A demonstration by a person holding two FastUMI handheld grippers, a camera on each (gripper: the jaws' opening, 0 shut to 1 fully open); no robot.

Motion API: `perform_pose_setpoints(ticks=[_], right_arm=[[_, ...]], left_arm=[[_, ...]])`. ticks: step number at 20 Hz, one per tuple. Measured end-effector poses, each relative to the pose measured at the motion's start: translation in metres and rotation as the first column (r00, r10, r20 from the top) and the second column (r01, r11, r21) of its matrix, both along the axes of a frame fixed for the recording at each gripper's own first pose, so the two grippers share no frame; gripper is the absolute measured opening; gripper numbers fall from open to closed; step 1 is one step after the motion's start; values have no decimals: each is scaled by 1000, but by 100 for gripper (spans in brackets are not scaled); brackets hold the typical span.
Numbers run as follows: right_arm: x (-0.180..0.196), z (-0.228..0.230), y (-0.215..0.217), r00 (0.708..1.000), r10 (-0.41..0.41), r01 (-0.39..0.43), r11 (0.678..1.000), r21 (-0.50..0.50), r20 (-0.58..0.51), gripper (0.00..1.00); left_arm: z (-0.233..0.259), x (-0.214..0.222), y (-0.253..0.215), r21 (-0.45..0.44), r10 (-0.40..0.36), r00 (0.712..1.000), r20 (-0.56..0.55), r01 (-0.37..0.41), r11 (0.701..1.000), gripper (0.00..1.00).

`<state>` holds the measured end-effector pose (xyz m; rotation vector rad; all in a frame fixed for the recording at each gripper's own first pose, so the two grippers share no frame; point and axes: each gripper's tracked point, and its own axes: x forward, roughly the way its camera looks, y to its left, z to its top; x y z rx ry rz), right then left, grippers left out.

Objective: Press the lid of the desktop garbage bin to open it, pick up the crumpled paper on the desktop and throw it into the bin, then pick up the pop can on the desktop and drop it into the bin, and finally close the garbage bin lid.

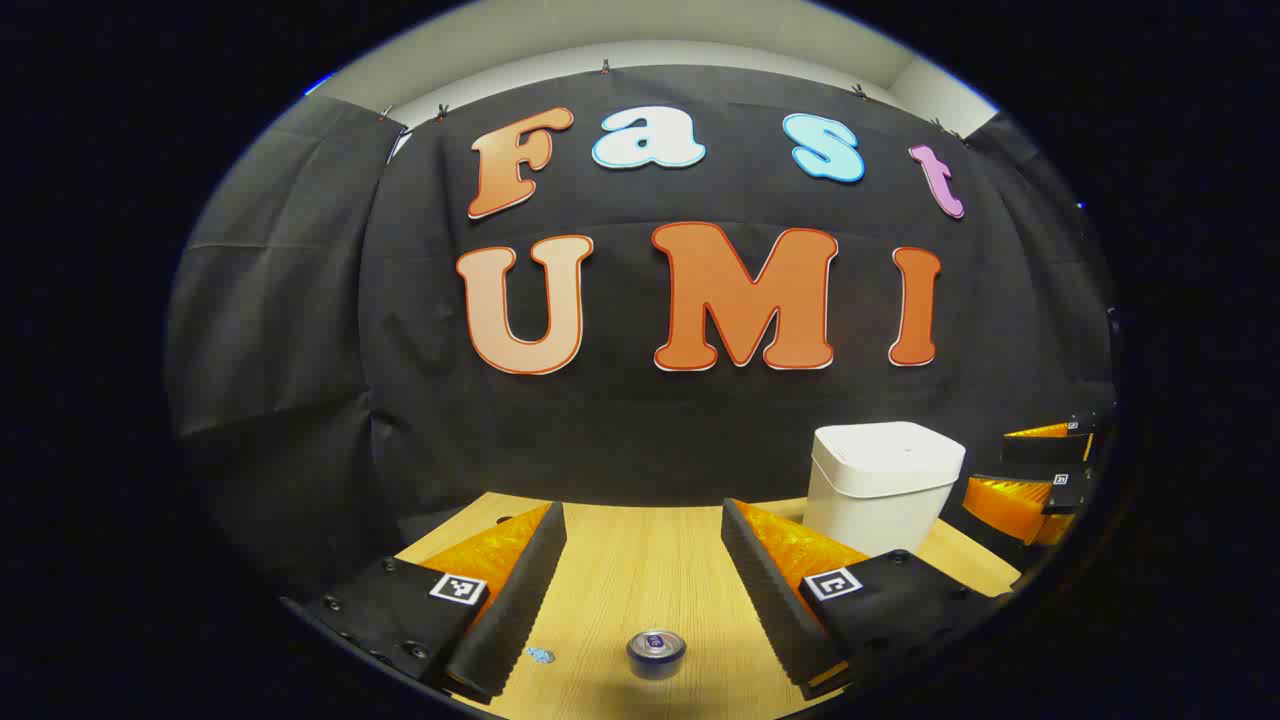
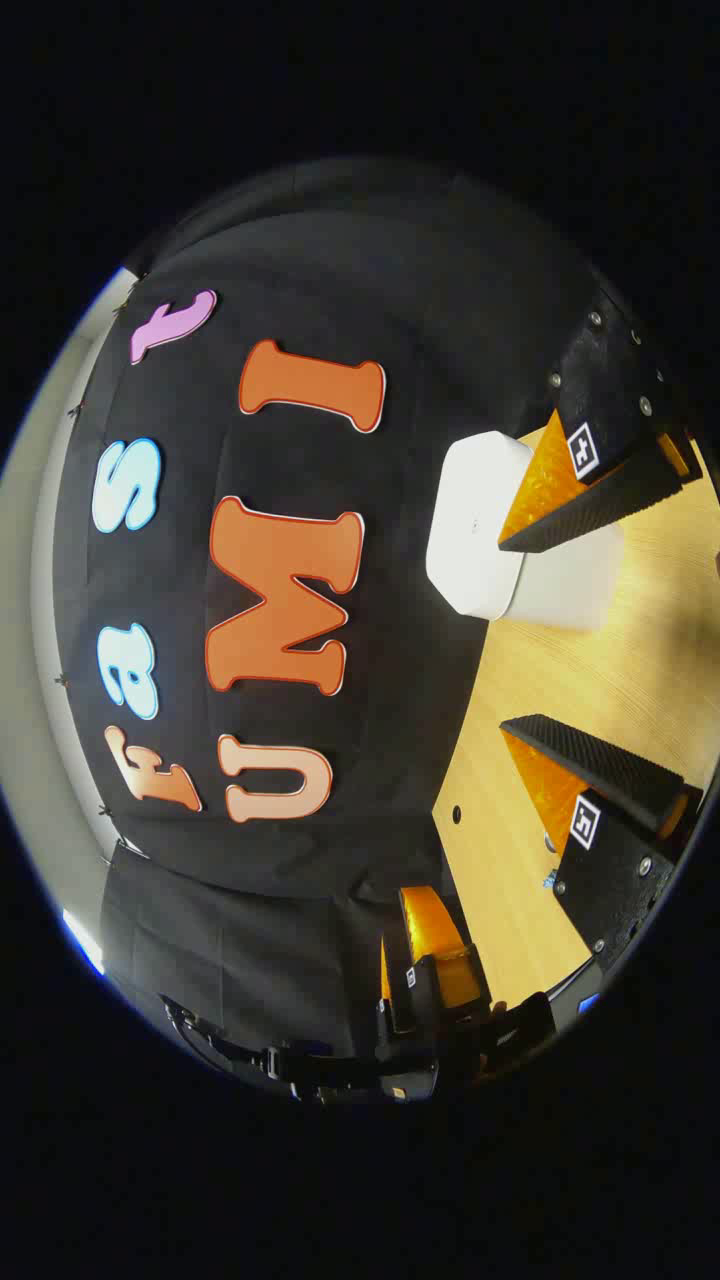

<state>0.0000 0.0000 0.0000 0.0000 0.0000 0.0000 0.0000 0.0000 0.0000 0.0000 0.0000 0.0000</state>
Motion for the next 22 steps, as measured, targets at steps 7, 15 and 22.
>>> perform_pose_setpoints(ticks=[7, 15, 22], right_arm=[[19, 1, 12, 998, -62, 63, 998, 29, -14, 98], [37, 9, 36, 992, -122, 122, 992, 36, -18, 98], [53, 16, 48, 993, -119, 120, 992, 31, -19, 98]], left_arm=[[10, 15, 7, 101, -60, 998, 31, 57, 993, 99], [23, 27, 6, 79, -149, 986, 80, 142, 987, 100], [31, 34, 14, 80, -142, 984, 110, 134, 988, 100]])
